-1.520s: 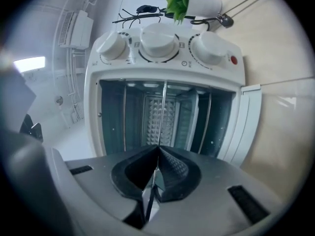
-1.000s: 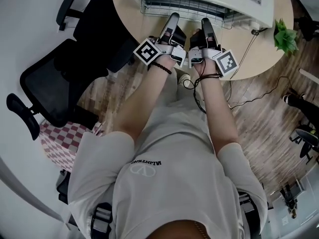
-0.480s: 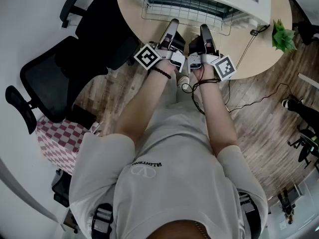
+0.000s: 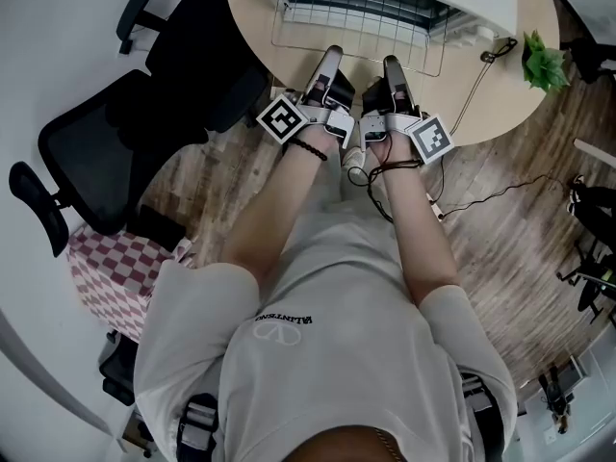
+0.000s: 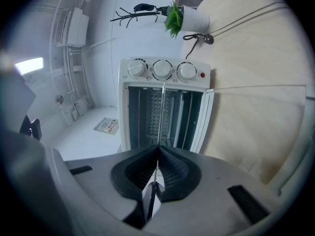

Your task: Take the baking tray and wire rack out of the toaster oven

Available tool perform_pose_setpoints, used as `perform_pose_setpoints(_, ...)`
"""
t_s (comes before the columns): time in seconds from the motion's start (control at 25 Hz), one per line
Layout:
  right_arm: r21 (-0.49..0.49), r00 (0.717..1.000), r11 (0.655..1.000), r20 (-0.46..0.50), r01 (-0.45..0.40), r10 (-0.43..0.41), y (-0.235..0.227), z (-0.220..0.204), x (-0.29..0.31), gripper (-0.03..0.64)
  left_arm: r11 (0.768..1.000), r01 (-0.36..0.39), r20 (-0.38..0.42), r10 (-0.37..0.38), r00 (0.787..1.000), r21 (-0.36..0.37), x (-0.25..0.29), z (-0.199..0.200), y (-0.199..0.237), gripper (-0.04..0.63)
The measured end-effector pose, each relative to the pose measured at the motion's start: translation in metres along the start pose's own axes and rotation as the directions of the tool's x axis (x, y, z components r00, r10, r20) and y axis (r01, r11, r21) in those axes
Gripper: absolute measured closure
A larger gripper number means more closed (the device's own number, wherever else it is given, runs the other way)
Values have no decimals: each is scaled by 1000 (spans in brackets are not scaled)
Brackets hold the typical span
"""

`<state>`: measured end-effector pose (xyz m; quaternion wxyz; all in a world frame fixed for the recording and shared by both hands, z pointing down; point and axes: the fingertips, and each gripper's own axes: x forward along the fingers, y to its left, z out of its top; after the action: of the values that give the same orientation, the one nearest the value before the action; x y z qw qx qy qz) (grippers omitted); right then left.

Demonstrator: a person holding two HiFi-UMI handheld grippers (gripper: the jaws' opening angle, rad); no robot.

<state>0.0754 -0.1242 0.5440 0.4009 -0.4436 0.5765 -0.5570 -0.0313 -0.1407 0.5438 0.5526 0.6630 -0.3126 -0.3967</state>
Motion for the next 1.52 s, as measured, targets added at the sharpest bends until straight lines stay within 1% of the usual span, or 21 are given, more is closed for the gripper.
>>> perform_pose_setpoints(0.16, 5, 1000, 1000, -12, 7, -7, -1, -5, -13, 606, 1000, -4, 8, 4, 1000, -9, -12, -6, -3, 593)
perform_pose_setpoints(0.4, 17, 999, 1000, -31, 10, -9, 2, -15, -33, 606, 1000, -4, 11, 4, 1000, 14, -31, -13, -11, 592)
perform_pose_setpoints(0.6, 15, 998, 1000, -55, 11, -10, 4, -25, -48, 606, 1000, -12, 17, 12, 1000, 7, -48, -17, -15, 592)
perform_pose_setpoints(0.88, 9, 996, 1000, -84, 2, -1, 10, -36, -67, 607, 1000, -5, 22, 5, 1000, 12, -68, -22, -25, 594)
perform_pose_setpoints(1.04, 15, 994, 1000, -113, 4, -2, 14, -46, -81, 607, 1000, -6, 14, 6, 1000, 15, -83, -27, -32, 594)
perform_pose_setpoints(1.32, 19, 986, 1000, -164, -12, 15, 40, -62, -109, 607, 1000, -7, 8, 7, 1000, 11, -111, -34, -63, 594)
perform_pose_setpoints(1.52, 1, 980, 999, -196, -36, 36, 66, -66, -122, 607, 1000, -11, 7, 11, 1000, 6, -118, -37, -92, 592)
